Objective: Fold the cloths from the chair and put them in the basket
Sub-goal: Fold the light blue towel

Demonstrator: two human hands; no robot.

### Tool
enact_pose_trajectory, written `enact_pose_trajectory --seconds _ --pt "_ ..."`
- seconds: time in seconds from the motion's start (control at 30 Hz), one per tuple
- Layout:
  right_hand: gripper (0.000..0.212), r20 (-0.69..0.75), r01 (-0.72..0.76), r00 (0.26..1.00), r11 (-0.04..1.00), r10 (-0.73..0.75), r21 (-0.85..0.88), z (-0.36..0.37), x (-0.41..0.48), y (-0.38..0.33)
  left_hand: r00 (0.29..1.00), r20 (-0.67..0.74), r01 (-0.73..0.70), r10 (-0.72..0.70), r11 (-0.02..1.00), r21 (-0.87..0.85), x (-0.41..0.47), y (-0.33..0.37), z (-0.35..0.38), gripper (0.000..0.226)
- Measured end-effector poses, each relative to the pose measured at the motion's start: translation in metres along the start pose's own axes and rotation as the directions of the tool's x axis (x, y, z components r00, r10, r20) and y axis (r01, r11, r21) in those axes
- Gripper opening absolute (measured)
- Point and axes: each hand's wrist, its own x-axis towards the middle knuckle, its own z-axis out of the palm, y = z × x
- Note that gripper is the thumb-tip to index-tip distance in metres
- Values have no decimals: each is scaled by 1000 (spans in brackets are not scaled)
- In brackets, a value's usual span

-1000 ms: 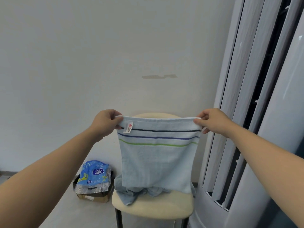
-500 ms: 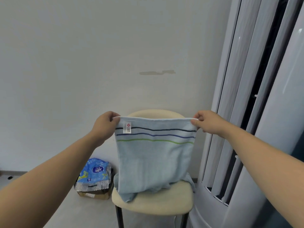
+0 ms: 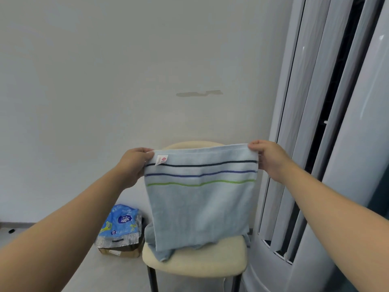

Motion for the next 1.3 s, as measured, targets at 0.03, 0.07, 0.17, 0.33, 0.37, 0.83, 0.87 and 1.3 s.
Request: enact_pose_trajectory --seconds 0.03,0.07,0.17,0.33,0.37,0.83,0.87,1.3 --pt "10 -74 -42 997 999 40 -28 7 3 1 999 -22 47 -47 999 20 2 -2 5 14" --pt "8 -148 -80 987 994 68 -80 15 5 2 996 -51 81 -78 996 49 2 -3 11 13" --pt "10 -251 -55 968 948 -27 -313 38 6 4 993 -101 75 -66 993 91 -5 -2 36 13" --pt "20 42 93 996 939 -84 -332 70 -17 -13 991 4 -130 132 975 178 -31 3 72 16" --pt "19 121 119 989 932 -82 -343 76 -24 -18 985 43 -173 167 965 200 -35 3 76 17" --pt "7 402 433 887 713 -228 -552 89 -38 -23 935 185 -338 301 914 223 -62 14 80 16" --pt "10 396 463 879 671 -266 -579 89 -35 -21 933 196 -342 303 916 209 -64 15 80 17" --pt "61 496 458 868 450 -40 -767 78 -23 -9 876 299 -451 378 862 230 -62 16 64 15"
